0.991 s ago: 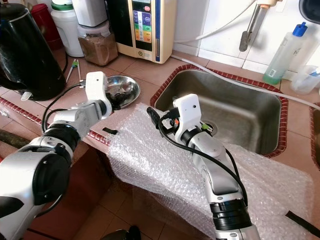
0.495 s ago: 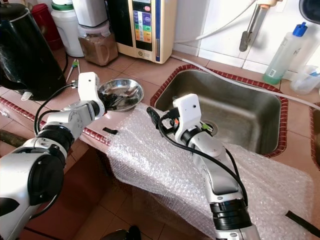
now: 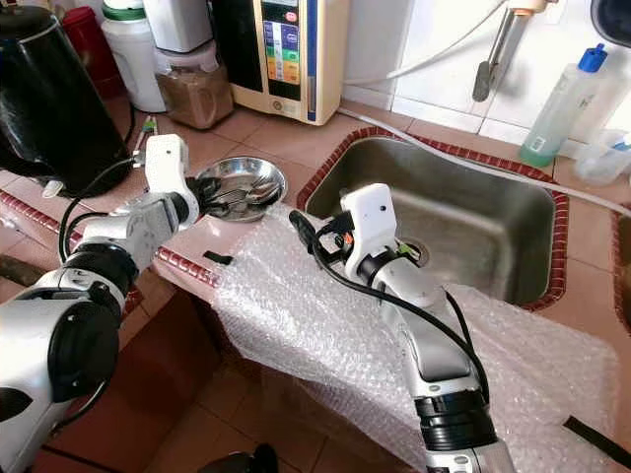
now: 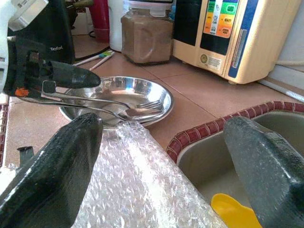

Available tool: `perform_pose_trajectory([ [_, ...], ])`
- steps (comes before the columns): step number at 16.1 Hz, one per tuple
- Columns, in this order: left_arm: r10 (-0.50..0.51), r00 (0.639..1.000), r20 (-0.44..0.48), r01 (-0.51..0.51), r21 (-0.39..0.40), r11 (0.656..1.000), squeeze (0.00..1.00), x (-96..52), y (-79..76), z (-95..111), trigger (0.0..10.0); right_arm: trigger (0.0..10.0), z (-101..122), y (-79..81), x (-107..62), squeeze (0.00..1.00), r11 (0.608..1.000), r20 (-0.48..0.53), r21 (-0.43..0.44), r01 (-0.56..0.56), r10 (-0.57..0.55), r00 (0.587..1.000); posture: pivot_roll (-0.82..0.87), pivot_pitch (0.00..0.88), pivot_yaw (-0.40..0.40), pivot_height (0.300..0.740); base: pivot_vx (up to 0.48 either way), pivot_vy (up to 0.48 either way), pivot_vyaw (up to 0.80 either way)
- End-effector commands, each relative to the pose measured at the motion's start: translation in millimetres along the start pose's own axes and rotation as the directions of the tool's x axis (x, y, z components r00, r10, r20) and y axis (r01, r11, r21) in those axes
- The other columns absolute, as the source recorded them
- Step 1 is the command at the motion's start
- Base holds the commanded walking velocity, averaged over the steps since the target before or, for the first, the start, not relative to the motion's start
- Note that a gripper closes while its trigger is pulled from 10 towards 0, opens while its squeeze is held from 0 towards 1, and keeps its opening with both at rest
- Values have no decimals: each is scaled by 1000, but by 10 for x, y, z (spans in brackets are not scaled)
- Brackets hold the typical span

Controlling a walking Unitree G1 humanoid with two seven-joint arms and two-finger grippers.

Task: Kitchen organization

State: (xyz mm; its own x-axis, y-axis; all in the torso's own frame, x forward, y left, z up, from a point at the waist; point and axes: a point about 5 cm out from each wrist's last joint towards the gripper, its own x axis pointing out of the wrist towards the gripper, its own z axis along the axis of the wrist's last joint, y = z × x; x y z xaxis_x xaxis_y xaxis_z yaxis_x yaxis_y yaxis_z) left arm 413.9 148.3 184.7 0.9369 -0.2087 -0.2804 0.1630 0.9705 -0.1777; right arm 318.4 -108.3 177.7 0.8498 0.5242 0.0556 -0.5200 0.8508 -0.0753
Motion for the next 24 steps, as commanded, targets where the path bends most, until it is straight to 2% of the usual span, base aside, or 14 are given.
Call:
perform_pose_trajectory([
  [1,-33,997,75,31,22,999,0,4,-100,211,0,10000,37,-4,27,0,1000,9,-12,-5,6,1000,-116,42,34,740,0,0,0],
  [2,-50,991,122,47,32,998,0,5,-154,274,0,10000,36,-5,28,0,1000,9,-12,-6,6,1000,-114,44,31,740,0,0,0],
  [4,-66,985,157,60,45,997,0,4,-200,327,0,10000,35,-4,32,0,1000,7,-12,-6,6,1000,-113,44,30,740,0,0,0],
  [5,-85,985,153,76,65,995,0,8,-224,313,1255,10000,34,-3,37,0,1000,7,-11,-7,7,1000,-112,43,30,740,0,0,0],
  [6,-94,986,138,84,75,994,1000,15,-234,266,10000,10000,32,0,41,0,1000,8,-10,-7,7,1000,-112,43,32,740,0,0,0],
  [16,-173,985,-7,172,106,979,1000,63,-390,-94,10000,10000,20,16,26,0,1000,6,-6,-4,4,1000,-120,45,36,740,0,0,0],
  [24,-110,990,-90,122,131,984,1000,46,-245,-282,10000,10000,14,13,15,0,1000,4,-5,0,0,1000,-124,47,38,740,0,0,0],
])
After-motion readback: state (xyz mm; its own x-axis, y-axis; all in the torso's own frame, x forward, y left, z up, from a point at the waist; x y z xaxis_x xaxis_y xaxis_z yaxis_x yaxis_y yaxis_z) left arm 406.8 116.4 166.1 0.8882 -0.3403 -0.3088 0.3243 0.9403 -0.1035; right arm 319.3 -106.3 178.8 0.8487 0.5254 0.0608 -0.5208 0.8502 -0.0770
